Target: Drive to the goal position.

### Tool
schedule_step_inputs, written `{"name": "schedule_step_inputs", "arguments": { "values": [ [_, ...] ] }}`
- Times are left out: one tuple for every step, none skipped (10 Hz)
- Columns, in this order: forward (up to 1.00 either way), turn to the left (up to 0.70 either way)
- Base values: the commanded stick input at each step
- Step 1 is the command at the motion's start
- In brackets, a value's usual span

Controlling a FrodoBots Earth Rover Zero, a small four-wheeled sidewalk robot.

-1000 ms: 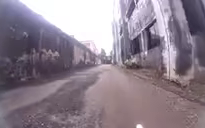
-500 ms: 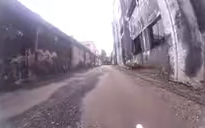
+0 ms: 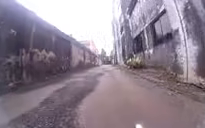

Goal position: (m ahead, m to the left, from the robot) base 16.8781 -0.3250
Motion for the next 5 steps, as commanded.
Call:
{"name": "schedule_step_inputs", "arguments": {
  "values": [
    [0.7, 0.0],
    [0.7, 0.0],
    [0.7, 0.0],
    [0.7, 0.0],
    [0.7, 0.0]
  ]
}}
